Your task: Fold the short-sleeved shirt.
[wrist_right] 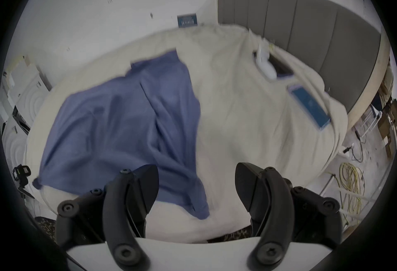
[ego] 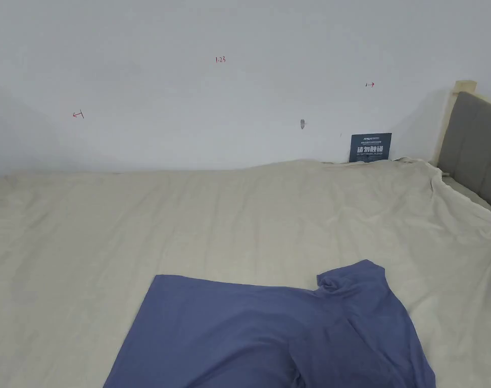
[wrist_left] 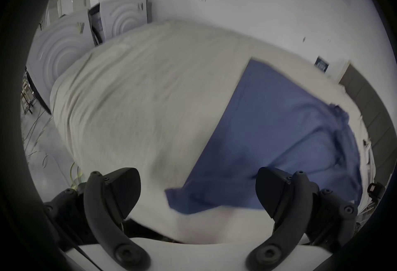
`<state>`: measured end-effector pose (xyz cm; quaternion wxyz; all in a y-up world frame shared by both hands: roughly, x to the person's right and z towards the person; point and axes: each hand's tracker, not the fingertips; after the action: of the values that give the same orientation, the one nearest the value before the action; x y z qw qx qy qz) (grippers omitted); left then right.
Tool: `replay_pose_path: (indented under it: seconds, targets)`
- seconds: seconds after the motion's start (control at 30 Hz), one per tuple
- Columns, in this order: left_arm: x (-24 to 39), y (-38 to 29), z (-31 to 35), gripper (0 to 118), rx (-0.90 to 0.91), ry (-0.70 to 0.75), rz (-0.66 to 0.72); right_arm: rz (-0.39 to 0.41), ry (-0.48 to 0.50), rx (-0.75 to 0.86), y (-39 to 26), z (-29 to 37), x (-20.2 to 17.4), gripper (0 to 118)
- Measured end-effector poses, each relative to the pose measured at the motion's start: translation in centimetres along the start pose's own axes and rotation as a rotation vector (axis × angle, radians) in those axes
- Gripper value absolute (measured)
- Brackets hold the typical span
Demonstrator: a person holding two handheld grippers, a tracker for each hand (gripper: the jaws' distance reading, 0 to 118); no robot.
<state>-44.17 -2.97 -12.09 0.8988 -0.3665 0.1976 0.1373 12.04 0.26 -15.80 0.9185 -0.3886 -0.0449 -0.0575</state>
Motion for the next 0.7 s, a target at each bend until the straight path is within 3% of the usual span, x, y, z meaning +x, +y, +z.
replay_pose_path:
  seconds: [0.3,0.33,0.5,0.57,0.63,0.67,0.7]
  targets:
    - [6.3,6.7,7.7,111,0.344,-0.07,-0.139,0.107,0.054,0.392,7.8,10.0,-3.8,77]
    - [7.1,7.1,8.4,111,0.382,-0.078,-0.147,0.118,0.056,0.427,8.2,9.0,-2.5,77]
    - [10.1,8.4,10.2,107,0.516,-0.103,-0.173,0.169,0.027,0.535,9.3,9.8,-3.3,75]
    - [11.1,8.5,10.4,94,0.564,-0.127,-0.197,0.186,0.031,0.544,9.6,10.0,-3.7,62]
    - [11.9,8.4,10.6,80,0.594,-0.129,-0.216,0.208,0.041,0.533,9.6,9.4,-3.7,36]
    - [12.1,8.4,10.6,63,0.598,-0.136,-0.22,0.205,0.043,0.538,9.6,9.4,-3.7,12]
    - [12.2,8.5,10.7,39,0.6,-0.162,-0.222,0.199,0.048,0.541,9.6,9.3,-3.7,1]
